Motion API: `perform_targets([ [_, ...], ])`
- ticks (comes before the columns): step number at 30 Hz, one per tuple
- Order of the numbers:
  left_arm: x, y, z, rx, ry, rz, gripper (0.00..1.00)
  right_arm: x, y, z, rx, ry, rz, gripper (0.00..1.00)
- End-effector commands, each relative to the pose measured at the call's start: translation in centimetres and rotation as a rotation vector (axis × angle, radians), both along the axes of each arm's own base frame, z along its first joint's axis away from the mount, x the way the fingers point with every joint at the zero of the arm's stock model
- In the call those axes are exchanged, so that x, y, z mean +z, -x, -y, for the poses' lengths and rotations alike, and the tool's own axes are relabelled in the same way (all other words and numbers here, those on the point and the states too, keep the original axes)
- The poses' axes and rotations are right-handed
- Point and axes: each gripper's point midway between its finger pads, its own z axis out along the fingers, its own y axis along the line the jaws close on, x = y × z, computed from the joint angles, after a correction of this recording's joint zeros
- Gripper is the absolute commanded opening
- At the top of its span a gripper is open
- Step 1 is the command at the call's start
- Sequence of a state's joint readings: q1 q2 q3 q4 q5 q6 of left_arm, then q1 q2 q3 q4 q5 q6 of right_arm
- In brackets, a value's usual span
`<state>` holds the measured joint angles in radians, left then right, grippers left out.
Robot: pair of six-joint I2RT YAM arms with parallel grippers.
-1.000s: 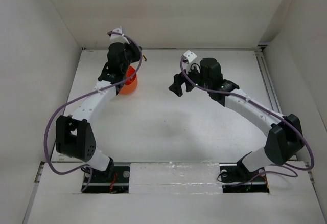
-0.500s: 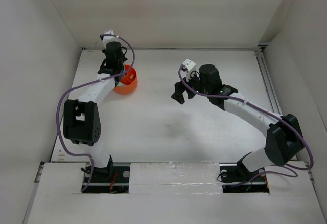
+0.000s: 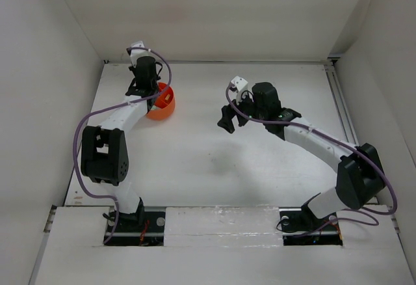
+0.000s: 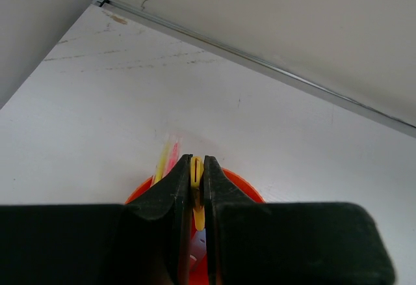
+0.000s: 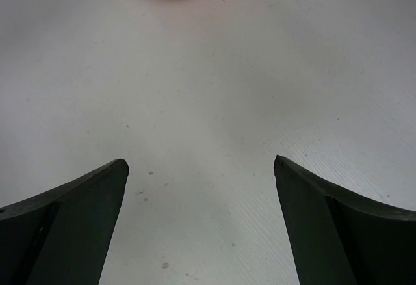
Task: Sort the stationery into containers
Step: Place the stationery into the container
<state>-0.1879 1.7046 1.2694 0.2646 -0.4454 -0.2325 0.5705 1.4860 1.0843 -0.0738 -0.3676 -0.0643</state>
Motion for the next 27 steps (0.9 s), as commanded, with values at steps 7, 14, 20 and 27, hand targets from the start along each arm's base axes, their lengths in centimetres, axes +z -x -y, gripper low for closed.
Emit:
perform_targets([
  [7,1.1,0.7,-0.1,0.011,0.009,0.022,0.07,1.4,-0.4,-0.8,0.030,-0.030,0.056,1.00],
  [14,1.2,1.1,0.0,0.004,0.021,0.026,0.20,1.4,-0.4,-0.8,0.030,-0.030,0.056,1.00],
  [20,3.1,1.6,1.7,-0.032,0.028,0.060,0.41,1.8,-0.4,-1.0,0.038,-0.038,0.062,1.00],
  [27,10.1,5.1,2.7,-0.081,0.153,0.166,1.00,4.4,-0.9,-0.1,-0.025,0.005,0.145,1.00],
])
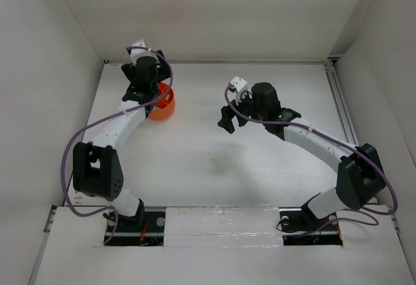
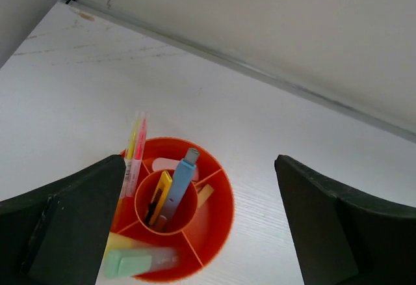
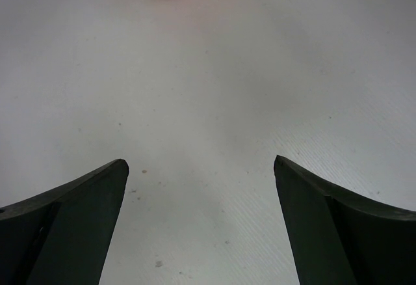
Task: Sort the stationery into containers
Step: Place the stationery into the container
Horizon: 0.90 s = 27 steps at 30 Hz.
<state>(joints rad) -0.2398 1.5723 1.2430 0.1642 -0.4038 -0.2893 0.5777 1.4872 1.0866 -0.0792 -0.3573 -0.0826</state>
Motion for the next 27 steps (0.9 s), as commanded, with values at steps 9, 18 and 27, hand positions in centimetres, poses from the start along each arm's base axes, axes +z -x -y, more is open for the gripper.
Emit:
perform_targets([
  [9,8.6,7.8,-0.4,0.068,0.285,-0.022,1.00,17.4,2.5,7.3,-0.396,0.173,0.407,1.00],
  [18,12.6,18.6,-3.8,0.053,0.209,0.061,1.00,20.9,7.5,14.3,-0.544,0.182,0.434,1.00],
  [27,10.3,27.1,-5.7,0.054,0.299,0.214,1.00,21.9,12.4,22.5,-0.699,0.126,0.475,1.00],
])
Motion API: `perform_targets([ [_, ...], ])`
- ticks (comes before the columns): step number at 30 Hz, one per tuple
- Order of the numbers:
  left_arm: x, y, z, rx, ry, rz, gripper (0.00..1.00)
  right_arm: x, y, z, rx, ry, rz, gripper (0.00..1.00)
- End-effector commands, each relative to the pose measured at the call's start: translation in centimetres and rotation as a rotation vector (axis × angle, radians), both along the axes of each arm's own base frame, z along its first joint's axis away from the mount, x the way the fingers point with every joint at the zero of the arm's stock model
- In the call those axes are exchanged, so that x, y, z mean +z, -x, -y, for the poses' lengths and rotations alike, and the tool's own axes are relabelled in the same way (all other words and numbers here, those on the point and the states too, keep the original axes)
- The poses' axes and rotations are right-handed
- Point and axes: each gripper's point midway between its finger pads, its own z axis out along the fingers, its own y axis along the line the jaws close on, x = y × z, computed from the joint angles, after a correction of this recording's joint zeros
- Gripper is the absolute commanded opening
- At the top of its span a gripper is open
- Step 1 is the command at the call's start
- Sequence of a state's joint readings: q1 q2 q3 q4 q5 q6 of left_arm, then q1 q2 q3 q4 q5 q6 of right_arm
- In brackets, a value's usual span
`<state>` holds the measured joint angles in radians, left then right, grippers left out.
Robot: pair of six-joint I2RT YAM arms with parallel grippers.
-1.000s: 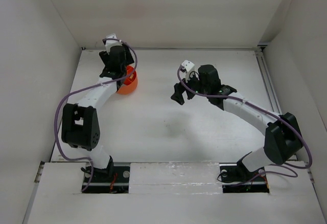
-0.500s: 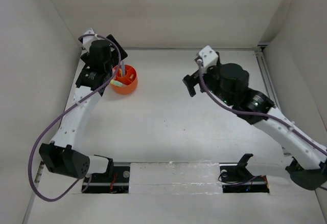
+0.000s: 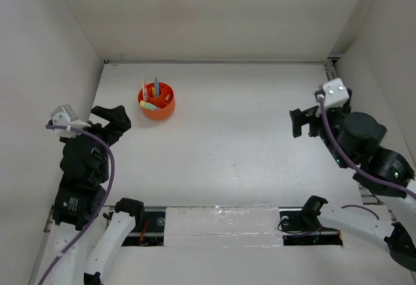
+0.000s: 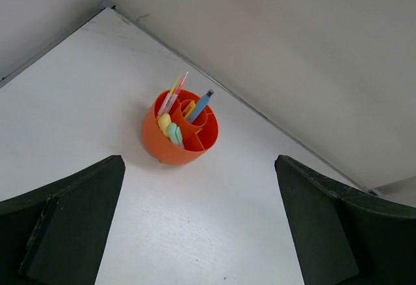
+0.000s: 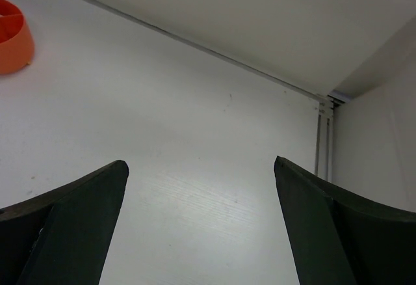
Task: Sort the stationery into containers
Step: Place the stationery into the container
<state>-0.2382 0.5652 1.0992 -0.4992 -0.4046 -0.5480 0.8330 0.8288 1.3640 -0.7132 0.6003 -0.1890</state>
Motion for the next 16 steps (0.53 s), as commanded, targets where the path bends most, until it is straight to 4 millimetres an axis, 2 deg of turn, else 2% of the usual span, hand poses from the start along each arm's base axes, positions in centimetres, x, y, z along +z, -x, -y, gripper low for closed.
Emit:
perform_targets([
  [1,-2.3,0.9,-0.3,0.008,0.005,-0.021,1.00,0.2,2.2,3.7,-0.069,-0.037,0.034,1.00],
  [4,-2.6,2.0,-1.0,0.035,0.018,0.010,1.00,0.4,3.5,5.2,-0.069,-0.071,0.062,1.00],
  [7,-3.3,2.3,-1.4,0.056,0.026,0.004,1.00,0.4,3.8,5.9,-0.088,-0.080,0.073,1.00],
  [16,-4.9,1.8,-1.0,0.050,0.043,-0.030,1.00,0.2,3.5,5.4,-0.079,-0.062,0.056,1.00],
])
